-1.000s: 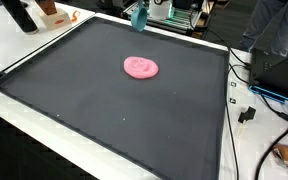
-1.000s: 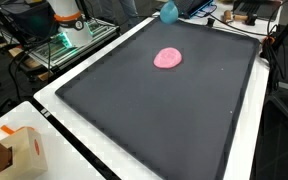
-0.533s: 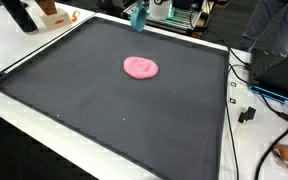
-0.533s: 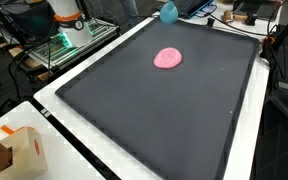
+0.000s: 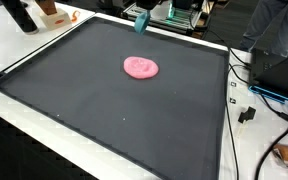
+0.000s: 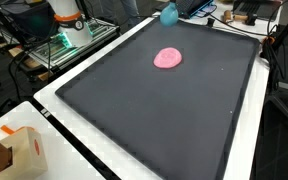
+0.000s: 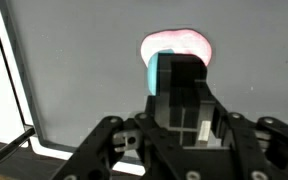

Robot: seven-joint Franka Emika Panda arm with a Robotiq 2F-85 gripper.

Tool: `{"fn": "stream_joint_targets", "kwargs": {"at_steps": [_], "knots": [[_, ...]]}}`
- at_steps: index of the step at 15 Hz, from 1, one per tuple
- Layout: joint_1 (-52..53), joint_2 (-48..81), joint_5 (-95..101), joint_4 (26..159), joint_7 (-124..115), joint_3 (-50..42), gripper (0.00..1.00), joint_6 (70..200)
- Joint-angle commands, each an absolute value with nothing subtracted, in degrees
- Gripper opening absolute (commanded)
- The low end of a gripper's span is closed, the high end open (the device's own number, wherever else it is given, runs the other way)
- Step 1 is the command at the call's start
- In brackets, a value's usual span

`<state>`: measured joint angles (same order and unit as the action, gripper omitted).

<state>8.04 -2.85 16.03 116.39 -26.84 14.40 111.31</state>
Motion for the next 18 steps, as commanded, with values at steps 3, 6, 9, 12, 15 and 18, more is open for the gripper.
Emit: {"fn": "stream_joint_targets", "kwargs": {"at_steps": [3,6,9,12,15,18], "knots": [[13.5,7.3,28.4,108.1,-40.7,15.9,0.26,102.4],[16.7,12.5,33.2,104.7,-46.7,14.8,0.26,97.7],[19.6,17.0,37.3,101.9,-52.9,13.5,0.26,93.9],[21.6,20.7,39.2,99.2,-58.0,12.1,0.26,90.3],[22.9,23.9,40.3,96.9,-61.7,10.9,0.26,87.0],[23.9,26.7,40.9,94.9,-64.3,9.8,0.26,84.3]]}}
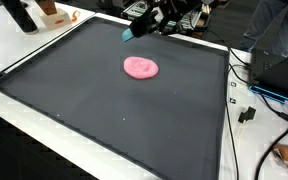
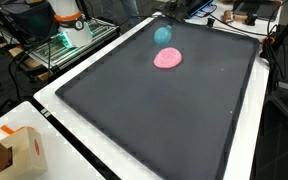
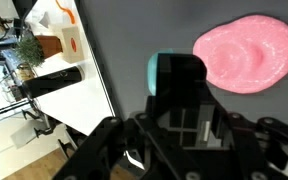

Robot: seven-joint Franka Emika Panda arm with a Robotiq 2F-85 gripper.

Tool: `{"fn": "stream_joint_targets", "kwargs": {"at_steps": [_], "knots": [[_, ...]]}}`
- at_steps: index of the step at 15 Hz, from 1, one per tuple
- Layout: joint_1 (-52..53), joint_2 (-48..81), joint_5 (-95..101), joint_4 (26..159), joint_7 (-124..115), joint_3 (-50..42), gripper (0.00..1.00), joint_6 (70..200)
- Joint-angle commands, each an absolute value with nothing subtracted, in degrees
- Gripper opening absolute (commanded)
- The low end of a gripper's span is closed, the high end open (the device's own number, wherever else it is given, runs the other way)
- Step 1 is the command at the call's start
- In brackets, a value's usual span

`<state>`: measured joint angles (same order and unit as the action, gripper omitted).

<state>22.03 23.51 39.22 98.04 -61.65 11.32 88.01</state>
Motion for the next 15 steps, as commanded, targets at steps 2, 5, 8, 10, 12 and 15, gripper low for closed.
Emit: {"fn": "stream_joint_targets", "kwargs": {"at_steps": [2,5,8,10,12,15], "knots": [[24.3,28.3,41.1,93.7,-65.7,9.2,0.26,82.9],[25.0,30.6,41.5,92.4,-67.3,8.5,0.26,81.2],[25.1,32.2,41.4,91.8,-68.1,8.0,0.26,80.9],[25.1,33.0,41.3,91.7,-68.2,7.8,0.26,81.5],[25.1,33.6,41.4,91.6,-68.2,7.5,0.26,81.8],[25.0,34.3,41.4,91.7,-68.2,7.2,0.26,81.8]]}}
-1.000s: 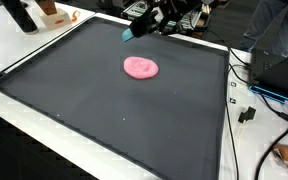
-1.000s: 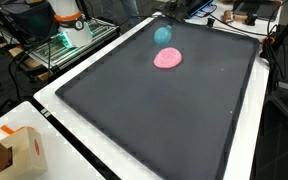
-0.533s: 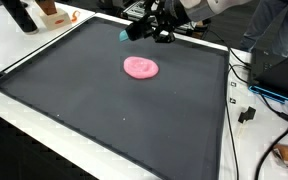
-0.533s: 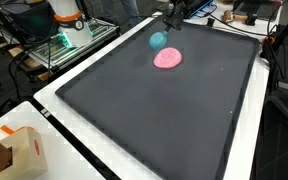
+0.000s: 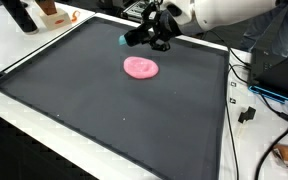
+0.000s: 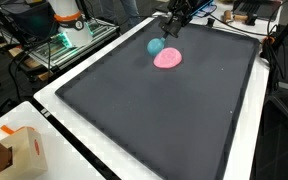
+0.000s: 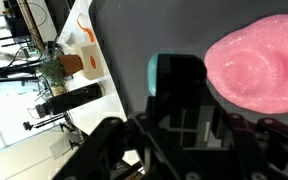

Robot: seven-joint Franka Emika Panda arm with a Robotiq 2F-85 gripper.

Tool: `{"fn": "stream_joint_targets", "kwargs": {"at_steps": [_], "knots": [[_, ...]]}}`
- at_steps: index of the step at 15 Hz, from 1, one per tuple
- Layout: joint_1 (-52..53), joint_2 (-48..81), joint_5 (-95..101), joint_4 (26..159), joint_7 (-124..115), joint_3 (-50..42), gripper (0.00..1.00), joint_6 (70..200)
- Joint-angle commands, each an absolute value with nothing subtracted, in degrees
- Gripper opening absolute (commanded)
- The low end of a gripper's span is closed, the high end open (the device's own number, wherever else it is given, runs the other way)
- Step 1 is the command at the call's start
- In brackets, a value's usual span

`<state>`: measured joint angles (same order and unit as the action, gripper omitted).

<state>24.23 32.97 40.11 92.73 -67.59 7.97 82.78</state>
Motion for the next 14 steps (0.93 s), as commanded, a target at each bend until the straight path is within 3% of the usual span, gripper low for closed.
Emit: {"fn": "stream_joint_targets", "kwargs": {"at_steps": [1,14], "knots": [[25.0,34.4,41.5,91.7,-68.2,7.0,0.26,81.9],[24.1,36.0,40.4,91.6,-68.3,5.2,0.26,81.5]]}}
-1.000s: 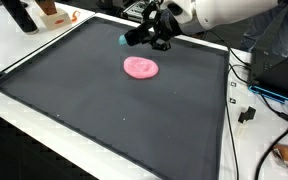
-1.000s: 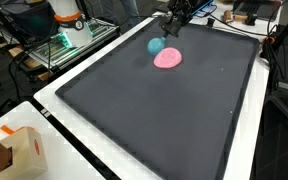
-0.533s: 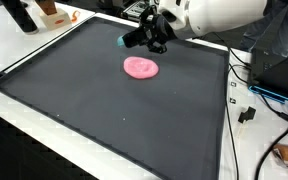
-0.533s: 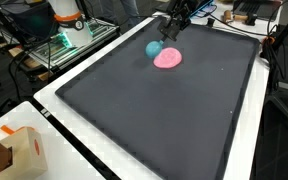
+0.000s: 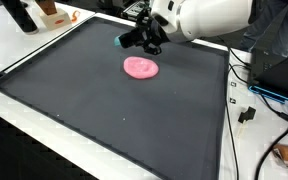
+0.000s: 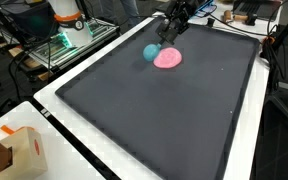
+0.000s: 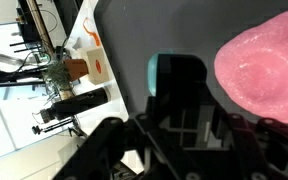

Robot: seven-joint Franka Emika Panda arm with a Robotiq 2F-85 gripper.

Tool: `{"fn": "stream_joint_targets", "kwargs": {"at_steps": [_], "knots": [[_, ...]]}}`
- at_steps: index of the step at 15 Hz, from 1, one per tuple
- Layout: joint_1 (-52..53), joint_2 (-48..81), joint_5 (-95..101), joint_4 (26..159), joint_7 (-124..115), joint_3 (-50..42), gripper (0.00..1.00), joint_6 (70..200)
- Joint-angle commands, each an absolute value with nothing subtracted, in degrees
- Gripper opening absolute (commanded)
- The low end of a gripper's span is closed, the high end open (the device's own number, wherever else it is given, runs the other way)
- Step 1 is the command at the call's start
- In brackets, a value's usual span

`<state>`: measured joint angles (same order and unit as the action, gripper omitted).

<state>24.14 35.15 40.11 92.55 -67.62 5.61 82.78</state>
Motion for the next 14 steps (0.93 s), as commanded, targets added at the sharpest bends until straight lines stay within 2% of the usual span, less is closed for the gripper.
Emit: {"fn": "stream_joint_targets", "kwargs": {"at_steps": [1,14], "knots": [[23.9,36.0,40.7,91.8,-67.6,5.2,0.26,81.7],[20.4,32.1,42.5,95.8,-55.7,5.6,0.26,93.2]]}}
